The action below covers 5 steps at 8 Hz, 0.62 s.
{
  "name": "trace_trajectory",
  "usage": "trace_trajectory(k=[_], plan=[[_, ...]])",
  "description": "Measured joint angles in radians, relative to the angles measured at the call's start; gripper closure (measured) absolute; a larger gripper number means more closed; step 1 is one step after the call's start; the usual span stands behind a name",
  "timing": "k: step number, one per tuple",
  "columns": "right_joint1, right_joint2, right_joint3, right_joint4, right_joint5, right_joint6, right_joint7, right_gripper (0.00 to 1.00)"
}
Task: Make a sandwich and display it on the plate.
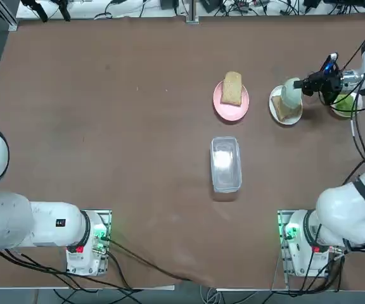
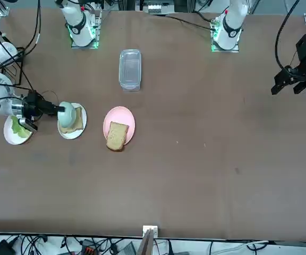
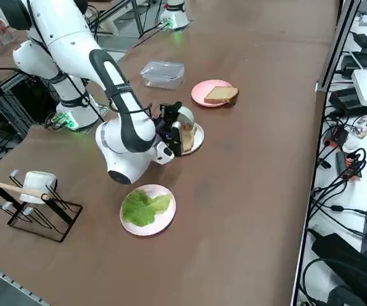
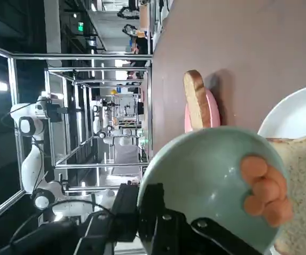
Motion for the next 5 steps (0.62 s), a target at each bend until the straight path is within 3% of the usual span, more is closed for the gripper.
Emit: trace_trajectory(k=[5], plan=[[-0.025, 0.049, 0.0, 0.001, 0.019, -0.057, -0.07, 0.97]])
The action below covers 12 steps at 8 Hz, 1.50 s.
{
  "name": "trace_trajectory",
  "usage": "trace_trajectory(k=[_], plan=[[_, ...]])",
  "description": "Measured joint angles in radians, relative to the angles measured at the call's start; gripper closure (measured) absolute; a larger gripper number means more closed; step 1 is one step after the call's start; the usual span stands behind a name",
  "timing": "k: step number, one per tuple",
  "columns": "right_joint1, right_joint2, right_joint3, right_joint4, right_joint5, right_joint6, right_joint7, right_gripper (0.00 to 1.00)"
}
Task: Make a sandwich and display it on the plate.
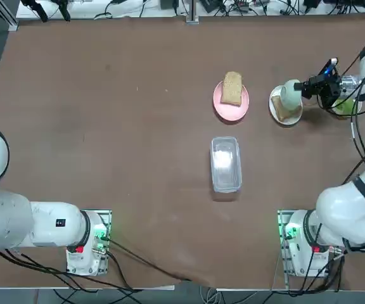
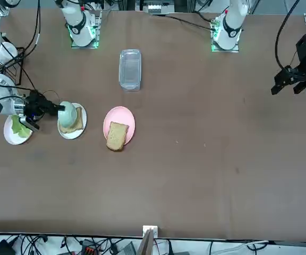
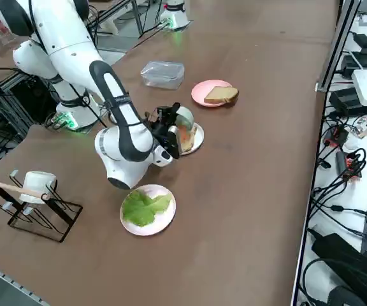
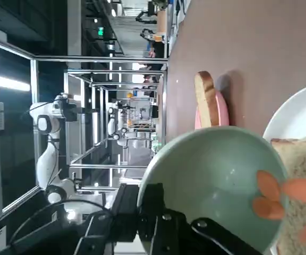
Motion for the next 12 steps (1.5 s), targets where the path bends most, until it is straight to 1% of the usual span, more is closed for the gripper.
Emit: trace_trajectory(k=[5, 8, 10, 12], plan=[[-0.032, 0.038, 0.0, 0.012, 0.007, -0.061, -0.033, 0.97], [-0.039, 0.057, 0.0, 0.021, 0.07, -0.119, -0.045, 0.97], [-0.039, 0.077, 0.0, 0.026, 0.08, -0.126, -0.06, 0.97], [-0.037, 0.08, 0.001, 0.058, 0.08, -0.127, -0.06, 0.97]])
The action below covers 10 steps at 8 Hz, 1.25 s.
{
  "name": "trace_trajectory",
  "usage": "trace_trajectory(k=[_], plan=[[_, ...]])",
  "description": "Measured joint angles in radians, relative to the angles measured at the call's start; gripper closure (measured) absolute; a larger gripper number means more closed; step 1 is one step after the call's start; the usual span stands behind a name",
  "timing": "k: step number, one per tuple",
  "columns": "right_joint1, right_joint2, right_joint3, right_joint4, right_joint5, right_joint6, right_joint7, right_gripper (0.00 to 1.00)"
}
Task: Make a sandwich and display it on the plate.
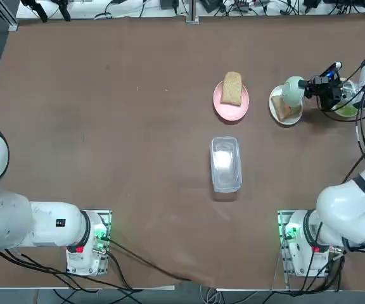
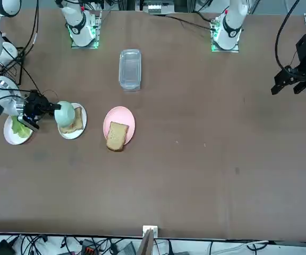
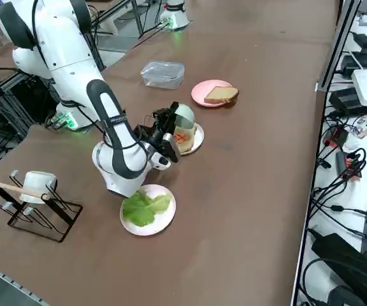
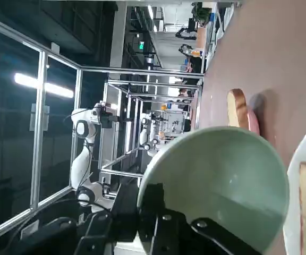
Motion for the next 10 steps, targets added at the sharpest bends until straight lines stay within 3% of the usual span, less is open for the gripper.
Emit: trace_trajectory(k=[5, 10], plan=[[0.009, -0.005, 0.001, 0.151, -0.039, 0.012, 0.102, 0.97], [0.041, -0.029, 0.001, 0.466, -0.314, 0.146, 0.268, 0.97]])
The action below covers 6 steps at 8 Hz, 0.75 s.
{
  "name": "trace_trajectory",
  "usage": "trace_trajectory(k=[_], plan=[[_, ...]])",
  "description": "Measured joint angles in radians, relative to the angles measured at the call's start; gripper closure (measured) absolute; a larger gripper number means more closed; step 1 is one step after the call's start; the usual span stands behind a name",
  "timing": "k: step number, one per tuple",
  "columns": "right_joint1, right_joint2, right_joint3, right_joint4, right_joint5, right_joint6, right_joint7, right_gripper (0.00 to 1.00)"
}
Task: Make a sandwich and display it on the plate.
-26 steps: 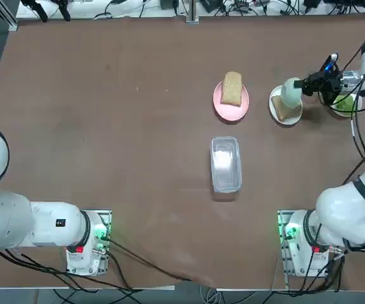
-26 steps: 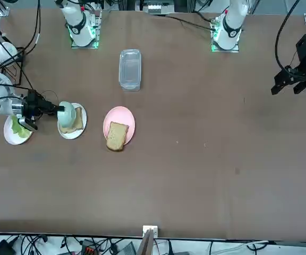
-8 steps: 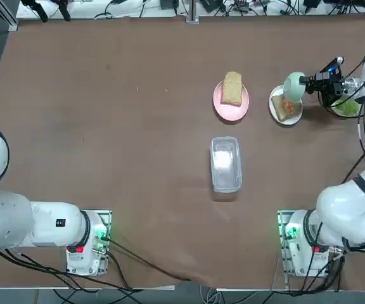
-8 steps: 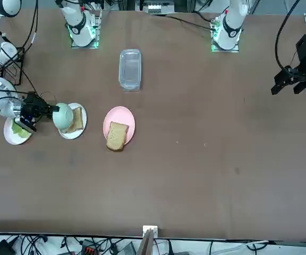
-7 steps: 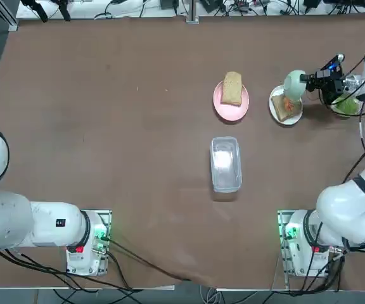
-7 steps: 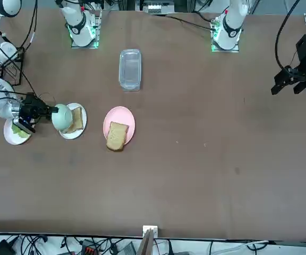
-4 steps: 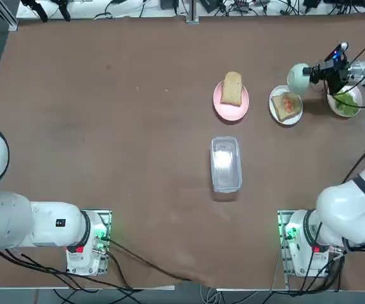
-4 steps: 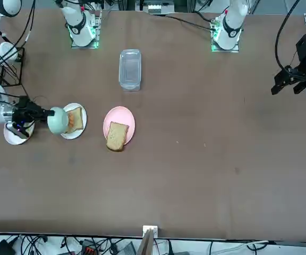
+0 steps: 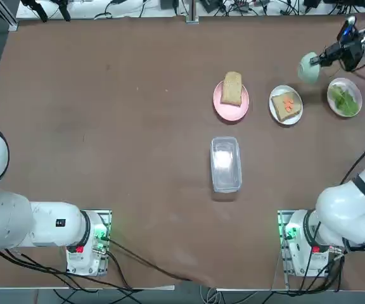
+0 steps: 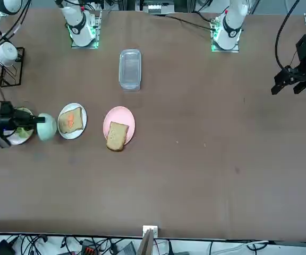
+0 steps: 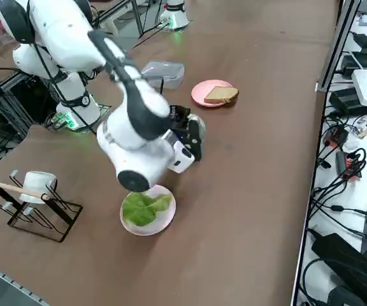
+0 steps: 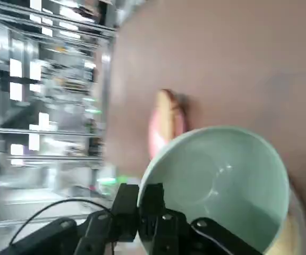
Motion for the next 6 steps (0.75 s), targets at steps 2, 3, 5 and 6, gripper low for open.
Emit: trace_trajectory(k=[2, 3, 5, 6], plan=[[0.023, 0.0, 0.001, 0.077, -0.133, 0.15, 0.012, 0.97], [0.039, 0.001, 0.001, 0.108, -0.215, 0.237, 0.012, 0.97], [0.092, 0.001, 0.003, 0.148, -0.426, 0.429, 0.018, 0.97], [0.115, 0.002, 0.004, 0.156, -0.527, 0.512, 0.019, 0.97]])
